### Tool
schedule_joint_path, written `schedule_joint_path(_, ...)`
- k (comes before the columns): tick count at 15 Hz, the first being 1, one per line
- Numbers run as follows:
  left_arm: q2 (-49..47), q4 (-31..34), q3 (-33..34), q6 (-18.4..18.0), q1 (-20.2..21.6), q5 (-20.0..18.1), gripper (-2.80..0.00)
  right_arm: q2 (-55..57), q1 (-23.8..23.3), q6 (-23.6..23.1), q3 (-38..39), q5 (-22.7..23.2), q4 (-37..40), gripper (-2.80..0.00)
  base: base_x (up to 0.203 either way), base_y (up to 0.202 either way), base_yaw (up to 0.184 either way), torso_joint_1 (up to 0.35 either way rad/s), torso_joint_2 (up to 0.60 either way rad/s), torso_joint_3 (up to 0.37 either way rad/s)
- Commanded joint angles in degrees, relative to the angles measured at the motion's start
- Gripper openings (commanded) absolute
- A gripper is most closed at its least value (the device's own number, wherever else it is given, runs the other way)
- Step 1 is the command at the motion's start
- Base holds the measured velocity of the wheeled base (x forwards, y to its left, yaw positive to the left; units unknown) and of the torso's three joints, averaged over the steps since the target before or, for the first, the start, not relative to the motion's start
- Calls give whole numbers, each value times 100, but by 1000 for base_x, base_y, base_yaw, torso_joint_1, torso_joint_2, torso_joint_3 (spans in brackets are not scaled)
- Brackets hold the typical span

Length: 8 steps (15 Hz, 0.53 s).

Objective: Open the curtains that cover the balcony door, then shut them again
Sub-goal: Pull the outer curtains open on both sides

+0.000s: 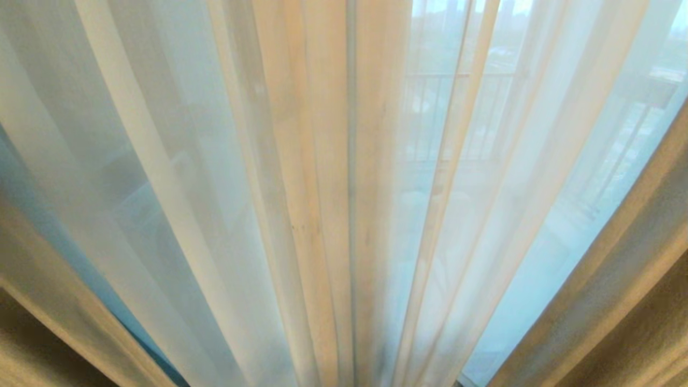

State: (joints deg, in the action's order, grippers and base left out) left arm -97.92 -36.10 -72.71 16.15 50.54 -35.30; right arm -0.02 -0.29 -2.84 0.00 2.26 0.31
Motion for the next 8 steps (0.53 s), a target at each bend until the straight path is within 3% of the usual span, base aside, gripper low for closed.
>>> schedule_joint_path(1, 504, -20, 351, 5, 30, -8, 0, 2, 3, -6, 0, 3, 5, -280, 0, 0, 0, 0, 0, 0)
schedule_joint_path(8, 1628, -20, 1633, -13, 148, 5, 0, 2, -6, -6, 0, 3, 5, -280, 0, 0, 0, 0, 0, 0)
